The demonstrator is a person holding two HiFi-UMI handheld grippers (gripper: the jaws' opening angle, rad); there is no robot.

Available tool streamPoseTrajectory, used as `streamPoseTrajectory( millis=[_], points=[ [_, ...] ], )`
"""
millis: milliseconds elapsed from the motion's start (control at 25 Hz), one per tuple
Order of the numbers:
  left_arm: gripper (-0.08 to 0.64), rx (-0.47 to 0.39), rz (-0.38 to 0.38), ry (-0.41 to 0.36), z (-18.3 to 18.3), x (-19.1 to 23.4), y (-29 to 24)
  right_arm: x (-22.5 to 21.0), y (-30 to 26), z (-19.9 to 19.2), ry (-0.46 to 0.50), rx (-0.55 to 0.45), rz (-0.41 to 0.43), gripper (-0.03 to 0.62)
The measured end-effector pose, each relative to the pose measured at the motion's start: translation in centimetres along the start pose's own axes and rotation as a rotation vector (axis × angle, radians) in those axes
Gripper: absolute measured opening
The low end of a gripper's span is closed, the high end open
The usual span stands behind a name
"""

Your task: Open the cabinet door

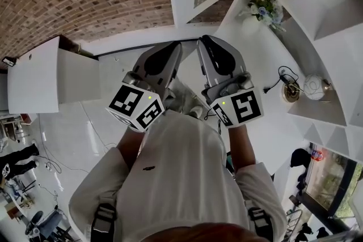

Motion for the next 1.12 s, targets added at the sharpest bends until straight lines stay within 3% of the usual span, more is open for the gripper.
streamPoseTrajectory(
  millis=[1120],
  points=[
    [0.008,0.018,-0.108,-0.040,-1.5,-6.3,-1.7,-3.7,9.9,2.7,0.053,-0.053,-0.221,0.011]
  ],
)
Point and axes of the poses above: the fingertips, and each gripper's own axes: y backward along the fingers, x to its left, z out of its top, the point moved 6 cm from there along y, backward along the fingers, and after that the axes turned 3 degrees about z, right-handed, at the moved point
